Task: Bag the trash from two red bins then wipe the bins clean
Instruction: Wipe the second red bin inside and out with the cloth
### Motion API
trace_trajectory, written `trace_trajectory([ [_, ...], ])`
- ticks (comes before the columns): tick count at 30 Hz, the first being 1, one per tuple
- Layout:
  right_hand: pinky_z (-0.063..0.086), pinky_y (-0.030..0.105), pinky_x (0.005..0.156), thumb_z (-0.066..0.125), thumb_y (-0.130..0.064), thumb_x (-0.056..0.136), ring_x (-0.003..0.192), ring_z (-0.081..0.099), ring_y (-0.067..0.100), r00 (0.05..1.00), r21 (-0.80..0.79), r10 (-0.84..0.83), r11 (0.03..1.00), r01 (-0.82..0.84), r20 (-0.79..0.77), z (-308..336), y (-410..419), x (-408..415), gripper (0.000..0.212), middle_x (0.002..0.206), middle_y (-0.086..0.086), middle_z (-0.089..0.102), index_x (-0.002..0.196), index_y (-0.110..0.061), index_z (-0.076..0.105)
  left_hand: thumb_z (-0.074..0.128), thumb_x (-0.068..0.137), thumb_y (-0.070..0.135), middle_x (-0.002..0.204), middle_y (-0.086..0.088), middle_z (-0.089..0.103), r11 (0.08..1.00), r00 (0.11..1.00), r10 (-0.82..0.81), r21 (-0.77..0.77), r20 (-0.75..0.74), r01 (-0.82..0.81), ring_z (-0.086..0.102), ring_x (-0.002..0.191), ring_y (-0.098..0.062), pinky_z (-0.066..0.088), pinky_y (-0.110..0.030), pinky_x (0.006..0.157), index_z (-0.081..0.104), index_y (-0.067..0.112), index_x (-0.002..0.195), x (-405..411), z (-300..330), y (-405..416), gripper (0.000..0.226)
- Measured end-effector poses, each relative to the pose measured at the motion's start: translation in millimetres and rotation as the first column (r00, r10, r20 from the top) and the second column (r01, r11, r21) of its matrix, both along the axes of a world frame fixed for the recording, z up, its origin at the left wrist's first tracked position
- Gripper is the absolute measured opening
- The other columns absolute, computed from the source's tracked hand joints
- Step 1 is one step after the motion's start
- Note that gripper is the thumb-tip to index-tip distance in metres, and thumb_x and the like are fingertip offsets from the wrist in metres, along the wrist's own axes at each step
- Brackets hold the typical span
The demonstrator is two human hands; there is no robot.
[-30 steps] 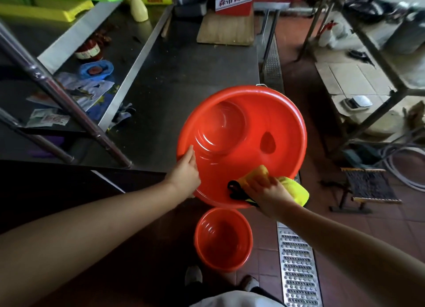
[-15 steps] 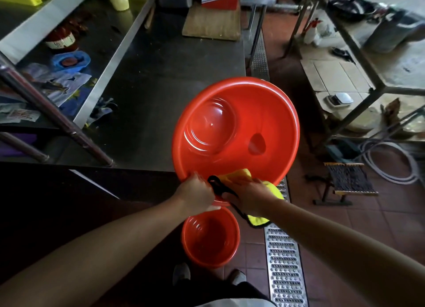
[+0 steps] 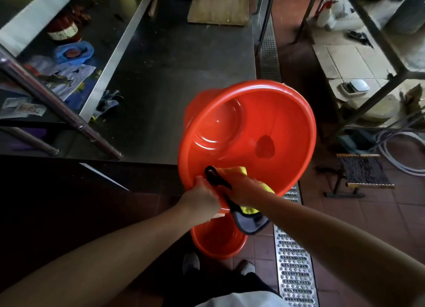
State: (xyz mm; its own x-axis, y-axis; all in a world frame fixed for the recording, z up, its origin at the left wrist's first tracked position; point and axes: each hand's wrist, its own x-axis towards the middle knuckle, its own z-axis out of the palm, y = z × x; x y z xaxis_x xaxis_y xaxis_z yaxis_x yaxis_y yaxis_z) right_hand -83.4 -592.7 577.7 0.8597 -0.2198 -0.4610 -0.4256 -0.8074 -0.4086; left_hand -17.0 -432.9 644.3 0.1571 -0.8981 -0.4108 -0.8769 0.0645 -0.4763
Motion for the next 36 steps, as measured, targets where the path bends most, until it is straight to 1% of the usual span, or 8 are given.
trace_trajectory([
  [5,0.033,0.042,0.108,0.041,-0.054,0.1,0.139,0.039,0.026,0.995,-0.406,-0.063,0.914,0.026,-0.08,-8,-38,9,0.051,0.151,0.0,0.042,0.148,-0.039,0.034,0.041,0.096,0.057,0.108,-0.027,0.068,0.999,1.0,-0.004,0.04,-0.019,0.005,0.065,0.1,-0.043,0.045,-0.06,0.094,0.07,0.002,0.108,-4,-7,-7,0.063],
  [10,0.04,0.048,0.109,0.034,-0.067,0.096,0.132,0.05,0.029,1.0,0.031,0.021,0.999,-0.021,-0.012,-11,-3,18,0.056,0.152,-0.002,0.046,0.149,-0.056,0.022,0.07,0.066,0.062,0.074,-0.013,0.072,0.998,0.999,-0.006,-0.067,-0.032,0.004,0.07,0.07,-0.03,0.058,-0.042,0.07,0.077,0.012,0.075,6,9,1,0.052],
  [13,0.034,0.047,0.114,0.04,-0.061,0.098,0.144,0.034,0.027,0.996,-0.176,0.057,0.982,-0.068,-0.067,-8,-36,16,0.059,0.16,-0.004,0.033,0.153,-0.05,0.022,0.048,0.091,0.049,0.106,-0.019,0.072,0.995,0.994,-0.071,0.07,0.083,0.065,0.069,0.097,-0.036,0.053,-0.049,0.089,0.072,0.008,0.108,5,5,4,0.05],
  [16,0.028,0.046,0.115,0.039,-0.047,0.104,0.147,0.028,0.029,0.983,-0.371,-0.064,0.929,-0.005,-0.174,-12,-40,26,0.052,0.158,0.003,0.033,0.153,-0.035,0.029,0.045,0.097,0.036,0.112,-0.022,0.068,0.993,0.994,-0.091,0.079,0.057,0.087,0.066,0.103,-0.039,0.048,-0.054,0.096,0.068,0.004,0.113,5,5,-1,0.043],
  [22,0.039,0.046,0.112,0.047,-0.053,0.1,0.137,0.046,0.024,0.996,0.166,0.012,0.986,-0.027,0.086,-10,-17,40,0.054,0.152,-0.002,0.045,0.151,-0.048,0.032,0.064,0.071,0.072,0.079,-0.011,0.075,0.999,0.999,-0.029,-0.016,0.043,0.03,0.072,0.075,-0.028,0.058,-0.042,0.078,0.078,0.011,0.08,18,13,2,0.063],
  [26,0.031,0.046,0.114,0.04,-0.05,0.101,0.142,0.033,0.031,0.98,-0.338,-0.083,0.941,0.017,-0.181,-25,-57,49,0.049,0.152,0.005,0.039,0.149,-0.04,0.034,0.059,0.084,0.044,0.088,-0.011,0.074,0.998,0.997,-0.065,-0.001,0.031,0.065,0.071,0.081,-0.029,0.056,-0.044,0.081,0.076,0.014,0.089,13,6,2,0.036],
  [33,0.038,0.046,0.111,0.042,-0.061,0.097,0.133,0.049,0.028,0.998,0.101,-0.049,0.994,0.046,0.031,-33,-22,66,0.055,0.148,-0.002,0.049,0.149,-0.048,0.031,0.076,0.065,0.053,0.085,-0.017,0.075,0.997,0.996,-0.038,-0.069,0.084,0.044,0.073,0.079,-0.033,0.059,-0.046,0.074,0.08,0.01,0.084,16,-2,6,0.047],
  [36,0.039,0.045,0.11,0.049,-0.055,0.097,0.135,0.041,0.03,0.998,-0.172,-0.056,0.984,0.05,-0.033,-41,-54,65,0.051,0.146,0.003,0.044,0.146,-0.044,0.039,0.07,0.079,0.043,0.098,-0.022,0.073,0.995,0.988,-0.09,-0.032,0.123,0.094,0.072,0.088,-0.037,0.059,-0.047,0.079,0.076,0.003,0.101,14,-8,7,0.046],
])
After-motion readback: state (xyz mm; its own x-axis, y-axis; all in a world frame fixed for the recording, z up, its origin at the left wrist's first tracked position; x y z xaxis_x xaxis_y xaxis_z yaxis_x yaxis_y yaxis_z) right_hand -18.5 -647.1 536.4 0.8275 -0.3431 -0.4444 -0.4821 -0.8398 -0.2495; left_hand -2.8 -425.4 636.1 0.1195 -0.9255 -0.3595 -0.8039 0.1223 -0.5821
